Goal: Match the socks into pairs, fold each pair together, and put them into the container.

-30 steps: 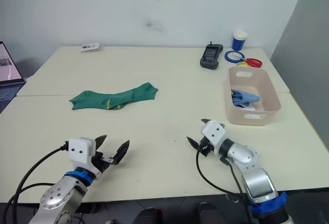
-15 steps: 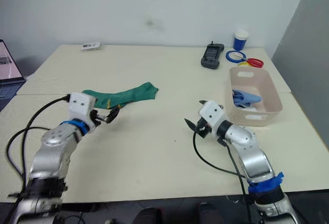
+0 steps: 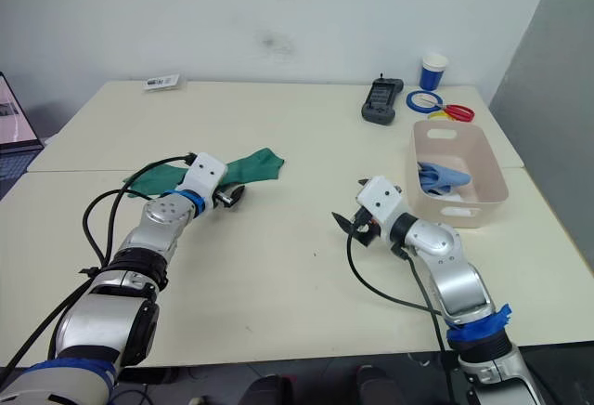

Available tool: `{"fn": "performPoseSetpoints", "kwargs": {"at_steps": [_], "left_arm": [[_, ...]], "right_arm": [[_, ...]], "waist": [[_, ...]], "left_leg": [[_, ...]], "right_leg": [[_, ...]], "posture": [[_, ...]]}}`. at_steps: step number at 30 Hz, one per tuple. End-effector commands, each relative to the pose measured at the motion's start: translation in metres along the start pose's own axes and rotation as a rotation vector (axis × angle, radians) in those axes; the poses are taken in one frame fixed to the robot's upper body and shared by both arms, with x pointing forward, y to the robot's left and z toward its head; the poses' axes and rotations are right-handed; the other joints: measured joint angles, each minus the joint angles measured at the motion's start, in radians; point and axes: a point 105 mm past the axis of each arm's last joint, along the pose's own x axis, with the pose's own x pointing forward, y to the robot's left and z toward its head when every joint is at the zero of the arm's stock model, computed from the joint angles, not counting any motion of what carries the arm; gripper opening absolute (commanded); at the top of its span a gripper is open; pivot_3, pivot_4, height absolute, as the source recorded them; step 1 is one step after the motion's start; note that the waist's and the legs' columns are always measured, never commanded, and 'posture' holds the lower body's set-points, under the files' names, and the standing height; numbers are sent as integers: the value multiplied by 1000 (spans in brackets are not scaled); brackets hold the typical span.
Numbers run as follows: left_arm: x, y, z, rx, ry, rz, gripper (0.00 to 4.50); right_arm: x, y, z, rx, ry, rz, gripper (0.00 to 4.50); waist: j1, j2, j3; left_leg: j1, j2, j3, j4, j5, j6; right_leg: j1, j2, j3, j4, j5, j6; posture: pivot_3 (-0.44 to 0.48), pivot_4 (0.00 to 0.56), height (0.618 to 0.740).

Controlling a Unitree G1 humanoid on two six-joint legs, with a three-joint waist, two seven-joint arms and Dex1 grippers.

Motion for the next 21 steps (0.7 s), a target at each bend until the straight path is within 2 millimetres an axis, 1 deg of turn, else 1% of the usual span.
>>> {"fn": "performPoseSetpoints", "kwargs": {"at_steps": [1, 7, 10, 13, 16, 21], "left_arm": [[2, 7, 9, 21, -23, 20, 2912], [2, 6, 10, 14, -37, 9, 939], [2, 4, 13, 14, -59, -1, 43], [1, 4, 16, 19, -77, -2, 43], [-1, 2, 22, 67, -121, -21, 43], [-12, -13, 31, 179, -206, -139, 43]], "right_arm": [[-6, -7, 14, -24, -44, -34, 4500], [-8, -10, 15, -17, -42, -50, 4500], [-7, -10, 15, -13, -44, -49, 4500], [-6, -9, 16, -8, -48, -47, 4500], [-5, -8, 17, -9, -52, -40, 4500], [-5, -6, 16, -11, -48, -22, 4500]], "waist": [[0, 0, 0], [1, 0, 0], [1, 0, 0], [1, 0, 0], [1, 0, 0], [0, 0, 0]], "left_leg": [[0, 0, 0, 0, 0, 0], [0, 0, 0, 0, 0, 0], [0, 0, 0, 0, 0, 0], [0, 0, 0, 0, 0, 0], [0, 0, 0, 0, 0, 0], [0, 0, 1, 0, 0, 0]], "right_leg": [[0, 0, 0, 0, 0, 0], [0, 0, 0, 0, 0, 0], [0, 0, 0, 0, 0, 0], [0, 0, 0, 0, 0, 0], [0, 0, 0, 0, 0, 0], [0, -1, 0, 0, 0, 0]], "posture": [[0, 150, 740], [0, 150, 740], [0, 150, 740], [0, 150, 740], [0, 150, 740], [0, 150, 740]]}}
